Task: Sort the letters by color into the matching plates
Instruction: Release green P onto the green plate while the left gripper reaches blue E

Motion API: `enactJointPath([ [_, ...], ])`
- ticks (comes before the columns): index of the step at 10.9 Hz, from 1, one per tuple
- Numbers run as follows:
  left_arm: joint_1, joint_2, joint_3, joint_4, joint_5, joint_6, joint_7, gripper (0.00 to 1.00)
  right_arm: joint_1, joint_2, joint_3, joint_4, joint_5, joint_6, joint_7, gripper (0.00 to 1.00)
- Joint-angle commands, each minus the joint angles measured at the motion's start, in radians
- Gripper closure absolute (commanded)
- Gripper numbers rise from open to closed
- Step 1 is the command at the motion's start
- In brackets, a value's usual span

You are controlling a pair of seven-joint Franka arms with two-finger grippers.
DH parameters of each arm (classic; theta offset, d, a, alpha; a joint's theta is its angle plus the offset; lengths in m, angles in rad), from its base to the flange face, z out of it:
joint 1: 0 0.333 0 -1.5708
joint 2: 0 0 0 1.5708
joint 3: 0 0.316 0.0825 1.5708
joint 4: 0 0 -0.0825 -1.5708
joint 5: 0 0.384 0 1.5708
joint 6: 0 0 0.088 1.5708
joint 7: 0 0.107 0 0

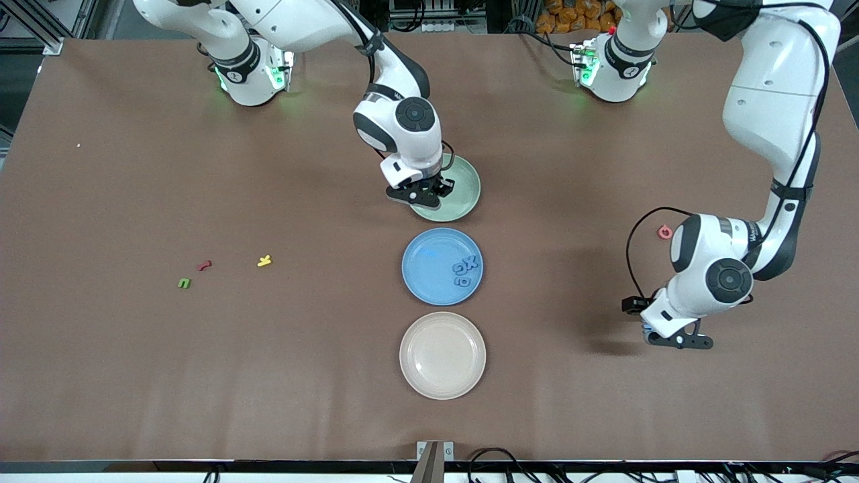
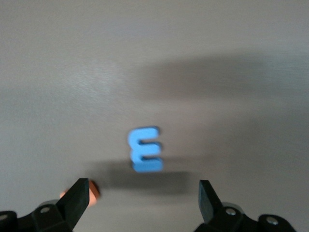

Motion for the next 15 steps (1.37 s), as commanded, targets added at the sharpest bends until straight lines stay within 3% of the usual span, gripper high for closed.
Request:
enactJointPath([
  [1, 0.02, 0.047, -0.012, 0.027, 0.009, 0.042, 0.021, 0.0, 0.012, 0.022, -0.006, 0.045, -0.034, -0.023, 0.092, 0.19],
  [2, 0.024, 0.035, -0.012, 0.022, 0.011, 0.042, 0.024, 0.0, 0.006, 0.017, -0.005, 0.047, -0.033, -0.029, 0.092, 0.0],
  [6, 0.02, 0.03, -0.028, 0.026, 0.008, 0.041, 0.009, 0.0, -0.055, -0.053, 0.0, 0.039, -0.03, -0.13, 0.007, 0.0],
  [9, 0.015, 0.03, -0.028, 0.026, -0.008, 0.041, 0.001, 0.0, -0.204, -0.149, 0.066, 0.033, -0.019, -0.285, -0.141, 0.0],
  [11, 0.016, 0.03, -0.028, 0.024, -0.008, 0.041, 0.004, 0.0, -0.284, -0.202, 0.101, -0.012, -0.019, -0.297, -0.196, 0.0],
  [15, 0.029, 0.043, -0.029, 0.024, -0.017, 0.042, 0.029, 0.0, -0.393, -0.277, 0.117, -0.042, -0.001, -0.387, -0.397, 0.0],
])
